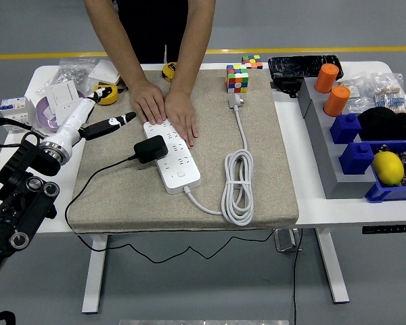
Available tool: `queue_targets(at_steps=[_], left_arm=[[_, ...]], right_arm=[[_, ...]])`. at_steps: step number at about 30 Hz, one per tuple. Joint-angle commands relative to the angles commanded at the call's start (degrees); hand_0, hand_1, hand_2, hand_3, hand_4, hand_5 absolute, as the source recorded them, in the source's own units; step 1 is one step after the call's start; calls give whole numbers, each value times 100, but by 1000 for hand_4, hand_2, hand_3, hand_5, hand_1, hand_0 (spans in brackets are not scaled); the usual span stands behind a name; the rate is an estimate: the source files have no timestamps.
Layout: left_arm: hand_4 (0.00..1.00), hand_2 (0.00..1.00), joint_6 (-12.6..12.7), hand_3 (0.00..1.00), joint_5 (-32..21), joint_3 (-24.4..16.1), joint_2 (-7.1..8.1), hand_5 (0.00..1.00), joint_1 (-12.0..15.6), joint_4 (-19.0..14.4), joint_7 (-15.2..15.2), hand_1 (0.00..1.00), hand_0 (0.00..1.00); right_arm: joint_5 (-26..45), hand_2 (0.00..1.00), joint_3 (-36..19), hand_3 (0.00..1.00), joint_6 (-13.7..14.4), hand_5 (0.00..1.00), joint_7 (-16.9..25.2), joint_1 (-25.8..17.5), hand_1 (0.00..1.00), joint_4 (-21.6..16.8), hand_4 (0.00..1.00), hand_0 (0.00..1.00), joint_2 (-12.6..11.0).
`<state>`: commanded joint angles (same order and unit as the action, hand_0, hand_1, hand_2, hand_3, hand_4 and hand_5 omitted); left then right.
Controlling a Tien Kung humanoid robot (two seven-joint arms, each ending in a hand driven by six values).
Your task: Pick up the plug,place it near the board,insert it into the board,press the button
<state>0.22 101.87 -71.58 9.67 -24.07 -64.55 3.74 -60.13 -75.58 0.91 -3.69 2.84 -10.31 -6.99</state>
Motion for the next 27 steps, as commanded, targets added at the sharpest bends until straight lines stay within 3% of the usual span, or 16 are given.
queue_targets(at_steps=[1, 2, 7, 8, 10, 13, 14, 19, 20, 25, 26, 27], left_arm=[[998, 969, -2, 981, 7, 151, -10, 703, -54, 27, -4, 998, 998], [998, 936, -4, 959, 20, 245, -14, 606, -92, 52, -4, 987, 965], [998, 936, 18, 959, 101, 903, -20, 606, -363, 367, -32, 987, 965], [998, 926, 49, 924, 127, 1026, -41, 548, -419, 472, -51, 972, 954], [998, 926, 105, 924, 157, 1180, -81, 548, -490, 633, -83, 972, 954], [998, 926, 139, 924, 225, 1311, -158, 548, -585, 841, -94, 972, 954], [998, 846, 149, 847, 245, 1343, -181, 503, -610, 902, -94, 903, 895], [998, 846, 228, 847, 389, 1443, -264, 503, -745, 1182, -92, 903, 895], [998, 770, 244, 774, 454, 1440, -279, 466, -774, 1240, -90, 839, 842], [998, 770, 403, 774, 634, 1470, -349, 466, -875, 1490, -109, 839, 842], [998, 684, 430, 709, 683, 1474, -371, 412, -887, 1552, -114, 744, 731], [998, 684, 438, 709, 703, 1475, -380, 412, -891, 1573, -115, 744, 731]], right_arm=[[6, 703, 14, 665, 0, 774, 5, 0, 708, 0, 998, 786, 2], [12, 703, 24, 666, 0, 775, 7, -2, 708, 0, 998, 786, 3], [-3, 703, 41, 666, -3, 775, -4, -18, 708, 0, 998, 786, -8], [-6, 703, 44, 666, -3, 775, -8, -23, 708, 0, 998, 786, -13], [-18, 703, 46, 666, -4, 775, -16, -32, 708, 0, 998, 786, -20], [-27, 703, 41, 666, -3, 775, -24, -42, 708, 0, 998, 786, -24], [-22, 703, 44, 666, -3, 775, -23, -45, 708, 0, 998, 786, -24], [4, 703, 14, 666, 6, 775, -13, -18, 708, 0, 998, 786, -19], [8, 703, 7, 667, 8, 776, -10, -6, 708, 0, 998, 785, -16], [34, 703, 26, 667, 4, 776, 4, 34, 708, 0, 998, 785, -8], [29, 703, 24, 667, 4, 776, 2, 32, 708, 0, 998, 785, -6], [27, 703, 23, 667, 4, 776, 2, 31, 708, 0, 998, 785, -5]])
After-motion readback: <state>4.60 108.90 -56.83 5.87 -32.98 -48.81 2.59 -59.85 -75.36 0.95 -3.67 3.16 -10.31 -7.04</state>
